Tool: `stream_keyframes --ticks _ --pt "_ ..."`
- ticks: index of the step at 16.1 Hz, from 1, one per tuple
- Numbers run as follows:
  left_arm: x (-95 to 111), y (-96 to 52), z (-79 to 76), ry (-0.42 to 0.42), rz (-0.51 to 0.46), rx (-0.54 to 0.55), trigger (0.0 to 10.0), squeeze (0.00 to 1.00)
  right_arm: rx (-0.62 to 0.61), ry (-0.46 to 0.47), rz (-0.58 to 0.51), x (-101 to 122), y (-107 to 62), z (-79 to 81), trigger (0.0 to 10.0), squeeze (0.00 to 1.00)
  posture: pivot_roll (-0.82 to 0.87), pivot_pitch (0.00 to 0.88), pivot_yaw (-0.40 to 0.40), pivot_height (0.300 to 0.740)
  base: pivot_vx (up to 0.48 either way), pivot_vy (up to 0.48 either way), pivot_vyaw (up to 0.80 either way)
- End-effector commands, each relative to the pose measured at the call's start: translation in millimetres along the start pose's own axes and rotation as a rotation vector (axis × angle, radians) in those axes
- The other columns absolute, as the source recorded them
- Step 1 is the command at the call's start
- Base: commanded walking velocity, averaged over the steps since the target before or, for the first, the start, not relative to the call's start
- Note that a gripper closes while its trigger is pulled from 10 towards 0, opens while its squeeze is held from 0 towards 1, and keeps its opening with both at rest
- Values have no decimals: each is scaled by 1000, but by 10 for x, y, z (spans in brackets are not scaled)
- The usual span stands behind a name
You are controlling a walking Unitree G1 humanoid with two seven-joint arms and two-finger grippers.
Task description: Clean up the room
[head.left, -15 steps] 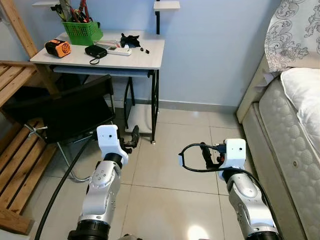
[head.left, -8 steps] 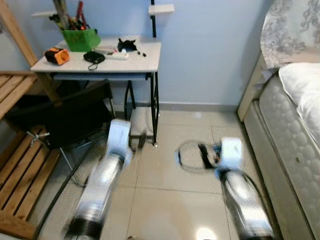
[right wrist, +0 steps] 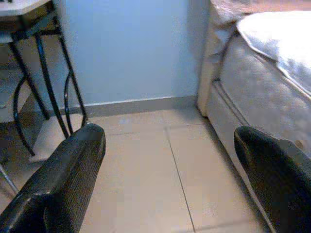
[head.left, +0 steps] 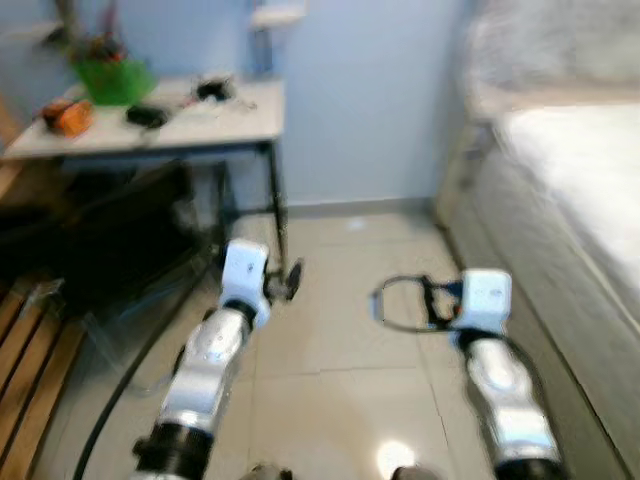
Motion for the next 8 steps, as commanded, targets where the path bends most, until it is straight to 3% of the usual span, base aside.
stream_keyframes --ticks 1,2,5,6,7,8 --pt "9 9 -38 -14 0 -24 10000 0 -20 -8 -18 36 14 -52 10000 1000 -152 0 94 732 0 0 -556" --pt "99 13 -74 -44 -51 -60 10000 0 -9 -14 -43 80 14 -24 10000 1000 -162 0 94 732 428 0 -600" --pt "166 67 -86 -59 -78 -75 10000 0 -12 -20 -62 122 26 -20 10000 1000 -170 0 94 732 427 0 -610" --pt "191 70 -36 -49 -94 -56 10000 0 -20 -16 -48 106 23 -31 10000 1000 -170 0 93 732 0 0 -656" --pt "186 72 -30 -107 -95 -59 10000 0 -2 -10 -48 100 24 -16 10000 1000 -171 0 94 732 0 0 -731" --pt "184 78 -33 -137 -93 -68 10000 0 5 -41 -55 104 27 -6 10000 937 -172 0 96 732 0 480 -738"
Point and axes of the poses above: a point about 5 cm out from each wrist's last joint towards the gripper, its own y axis pointing out of the wrist towards the gripper, its own x axis along the axis of the wrist's last joint, z = x × y, the point moved 2 cm from there along y, pointing out of the wrist towards the gripper, and after that the axes turned 2 degrees about -y, right-handed, at the moved point
